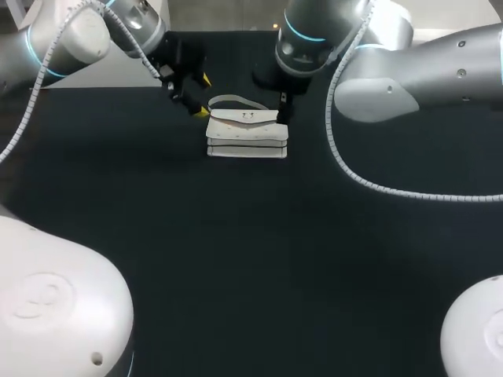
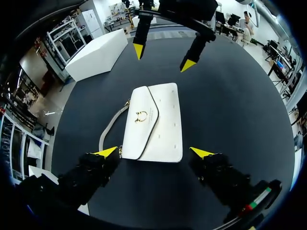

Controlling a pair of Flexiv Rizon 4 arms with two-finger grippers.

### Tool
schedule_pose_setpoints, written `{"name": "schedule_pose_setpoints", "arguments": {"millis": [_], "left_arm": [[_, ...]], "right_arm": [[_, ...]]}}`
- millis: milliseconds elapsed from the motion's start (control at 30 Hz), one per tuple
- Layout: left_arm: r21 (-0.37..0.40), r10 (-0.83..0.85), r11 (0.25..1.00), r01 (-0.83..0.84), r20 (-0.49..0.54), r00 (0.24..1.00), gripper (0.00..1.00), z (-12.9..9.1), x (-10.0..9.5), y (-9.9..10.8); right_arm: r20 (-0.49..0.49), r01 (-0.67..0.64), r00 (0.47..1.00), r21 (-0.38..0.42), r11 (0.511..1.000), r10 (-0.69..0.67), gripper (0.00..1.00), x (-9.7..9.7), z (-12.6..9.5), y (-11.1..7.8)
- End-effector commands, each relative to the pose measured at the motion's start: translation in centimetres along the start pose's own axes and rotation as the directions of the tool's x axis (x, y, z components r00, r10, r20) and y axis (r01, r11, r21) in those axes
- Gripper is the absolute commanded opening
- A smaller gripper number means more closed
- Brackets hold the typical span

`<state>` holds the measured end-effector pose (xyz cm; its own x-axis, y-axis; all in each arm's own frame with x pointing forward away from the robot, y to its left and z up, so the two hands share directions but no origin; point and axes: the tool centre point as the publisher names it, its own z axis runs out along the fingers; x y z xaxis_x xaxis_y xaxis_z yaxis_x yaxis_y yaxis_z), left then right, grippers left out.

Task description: Pick up the bag, open it, inspect its contents, close it, and place it on the opposite side

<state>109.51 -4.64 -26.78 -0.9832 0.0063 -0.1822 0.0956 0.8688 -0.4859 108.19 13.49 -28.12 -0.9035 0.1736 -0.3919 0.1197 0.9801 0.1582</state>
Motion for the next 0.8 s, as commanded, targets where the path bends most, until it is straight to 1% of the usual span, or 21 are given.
{"name": "schedule_pose_setpoints", "arguments": {"millis": [33,100,167,200,233,267,300,333,367,400,433,467,500,533,600,633,667,700,733,767,800], "left_arm": [[-0.008,-0.078,0.997,0.078,-0.014,0.997,1.0,0.3,-0.2,-0.4],[-0.048,-0.282,0.959,0.28,-0.024,0.959,1.0,0.5,-0.5,-1.2],[-0.089,-0.478,0.876,0.474,-0.029,0.878,1.0,0.4,-0.8,-1.7],[-0.108,-0.546,0.834,0.54,-0.028,0.837,1.0,0.3,-0.8,-1.8],[-0.116,-0.621,0.78,0.615,-0.024,0.783,1.0,0.1,-0.8,-1.8],[-0.125,-0.697,0.714,0.689,-0.026,0.717,1.0,0.0,-0.9,-1.9],[-0.133,-0.744,0.665,0.735,-0.03,0.667,1.0,-0.1,-0.9,-1.8],[-0.13,-0.793,0.605,0.786,-0.015,0.608,1.0,-0.1,-0.8,-1.8],[-0.125,-0.841,0.537,0.835,0.003,0.541,1.0,-0.2,-0.8,-1.7],[-0.114,-0.868,0.495,0.861,-0.014,0.497,1.0,-0.2,-0.8,-1.6],[-0.112,-0.896,0.444,0.889,-0.035,0.443,1.0,-0.3,-0.8,-1.4],[-0.1,-0.918,0.397,0.912,-0.041,0.395,1.0,-0.3,-1.0,-1.2],[-0.091,-0.934,0.357,0.93,-0.053,0.353,1.0,-0.3,-1.1,-0.9],[-0.088,-0.948,0.315,0.945,-0.079,0.309,1.0,-0.3,-1.2,-0.7],[-0.063,-0.967,0.235,0.97,-0.113,0.227,1.0,-0.3,-1.3,-0.2],[-0.05,-0.971,0.202,0.978,-0.137,0.194,1.0,-0.3,-1.3,0.1],[-0.039,-0.975,0.174,0.984,-0.148,0.166,1.0,-0.4,-1.3,0.3],[-0.019,-0.98,0.127,0.992,-0.158,0.122,1.0,-0.3,-1.3,0.4],[0.002,-0.982,0.093,0.996,-0.165,0.092,1.0,-0.3,-1.3,0.6],[0.041,-0.983,0.058,0.997,-0.172,0.064,1.0,-0.4,-1.1,0.7],[0.056,-0.983,0.039,0.998,-0.176,0.048,1.0,-0.5,-1.0,0.8]], "right_arm": [[-0.001,0.0,1.0,0.005,1.0,0.0,1.0,0.0,0.0,0.1],[-0.1,-0.188,0.976,0.073,0.979,0.195,1.0,-1.4,0.2,0.2],[-0.151,-0.342,0.921,0.129,0.931,0.359,1.0,-2.2,0.0,-0.2],[-0.173,-0.42,0.88,0.155,0.894,0.443,1.0,-2.6,-0.1,-0.5],[-0.213,-0.471,0.841,0.161,0.867,0.497,1.0,-2.9,-0.3,-0.9],[-0.24,-0.547,0.784,0.167,0.82,0.572,1.0,-3.2,-0.5,-1.3],[-0.268,-0.589,0.74,0.186,0.787,0.617,1.0,-3.5,-0.7,-1.7],[-0.269,-0.641,0.689,0.205,0.739,0.673,1.0,-3.7,-0.8,-2.1],[-0.285,-0.695,0.626,0.219,0.685,0.726,1.0,-3.9,-0.9,-2.5],[-0.29,-0.717,0.601,0.216,0.663,0.744,1.0,-3.9,-1.0,-2.9],[-0.28,-0.759,0.546,0.233,0.608,0.789,1.0,-3.8,-1.1,-3.1],[-0.292,-0.778,0.512,0.241,0.58,0.808,1.0,-3.8,-1.1,-3.3],[-0.284,-0.796,0.49,0.238,0.556,0.824,1.0,-3.6,-1.2,-3.4],[-0.26,-0.824,0.448,0.249,0.508,0.855,1.0,-3.4,-1.3,-3.5],[-0.275,-0.854,0.39,0.249,0.456,0.879,1.0,-3.1,-1.3,-3.7],[-0.269,-0.872,0.351,0.255,0.417,0.897,1.0,-2.9,-1.3,-3.7],[-0.266,-0.883,0.33,0.253,0.396,0.905,1.0,-2.7,-1.3,-3.8],[-0.28,-0.899,0.287,0.25,0.359,0.916,1.0,-2.5,-1.3,-3.8],[-0.287,-0.908,0.263,0.249,0.337,0.921,1.0,-2.4,-1.2,-3.9],[-0.306,-0.922,0.227,0.239,0.305,0.925,1.0,-2.2,-1.2,-4.0],[-0.317,-0.925,0.221,0.231,0.301,0.922,1.0,-2.2,-1.2,-4.0]]}}
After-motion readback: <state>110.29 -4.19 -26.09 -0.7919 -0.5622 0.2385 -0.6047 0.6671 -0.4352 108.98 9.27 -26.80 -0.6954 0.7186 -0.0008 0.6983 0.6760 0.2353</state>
